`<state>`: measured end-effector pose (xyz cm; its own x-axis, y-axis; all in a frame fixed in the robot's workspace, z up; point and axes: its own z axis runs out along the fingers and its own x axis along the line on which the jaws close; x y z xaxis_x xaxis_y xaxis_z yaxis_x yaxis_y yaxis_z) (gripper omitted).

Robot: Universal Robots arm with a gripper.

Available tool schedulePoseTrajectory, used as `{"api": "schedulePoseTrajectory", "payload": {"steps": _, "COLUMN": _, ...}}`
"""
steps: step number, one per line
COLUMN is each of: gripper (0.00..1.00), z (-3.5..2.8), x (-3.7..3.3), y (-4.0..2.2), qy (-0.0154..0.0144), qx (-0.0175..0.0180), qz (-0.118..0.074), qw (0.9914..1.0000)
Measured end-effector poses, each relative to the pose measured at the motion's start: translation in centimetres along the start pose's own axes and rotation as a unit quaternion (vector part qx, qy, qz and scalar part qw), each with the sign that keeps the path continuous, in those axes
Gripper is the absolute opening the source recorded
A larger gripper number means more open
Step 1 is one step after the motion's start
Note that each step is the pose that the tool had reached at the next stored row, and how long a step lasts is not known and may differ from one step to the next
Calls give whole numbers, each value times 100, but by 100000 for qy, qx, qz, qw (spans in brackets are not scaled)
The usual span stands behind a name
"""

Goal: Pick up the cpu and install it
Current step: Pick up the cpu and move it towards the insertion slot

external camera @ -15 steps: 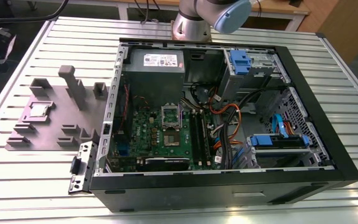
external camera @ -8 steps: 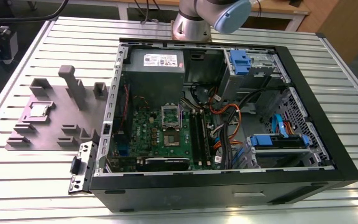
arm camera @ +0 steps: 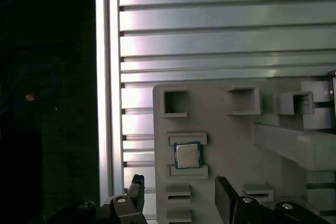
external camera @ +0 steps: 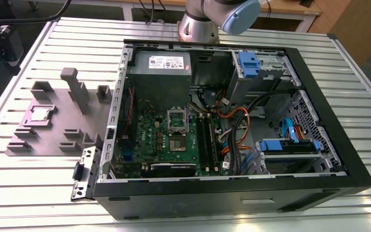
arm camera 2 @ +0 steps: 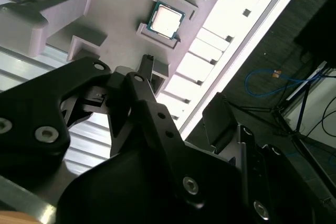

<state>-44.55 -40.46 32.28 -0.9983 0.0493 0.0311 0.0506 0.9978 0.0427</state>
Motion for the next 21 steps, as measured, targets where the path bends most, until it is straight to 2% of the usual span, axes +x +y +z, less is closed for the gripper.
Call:
{"api": "schedulePoseTrajectory", "payload": {"steps": 3, "gripper": 65, "z": 42, "x": -1, "y": -3, "qy": 19, "qx": 35, "qz": -836, "qw": 99996}}
{"api": "schedulePoseTrajectory", "payload": {"steps": 9, "gripper": 65, "z": 137, "x": -16, "y": -43, "qy": 5, "qx": 42, "qz": -922, "qw": 99996}}
{"api": "schedulePoseTrajectory", "payload": {"steps": 21, "gripper": 65, "z": 277, "x": -67, "y": -49, "qy": 8, "qx": 45, "qz": -1101, "qw": 99994}}
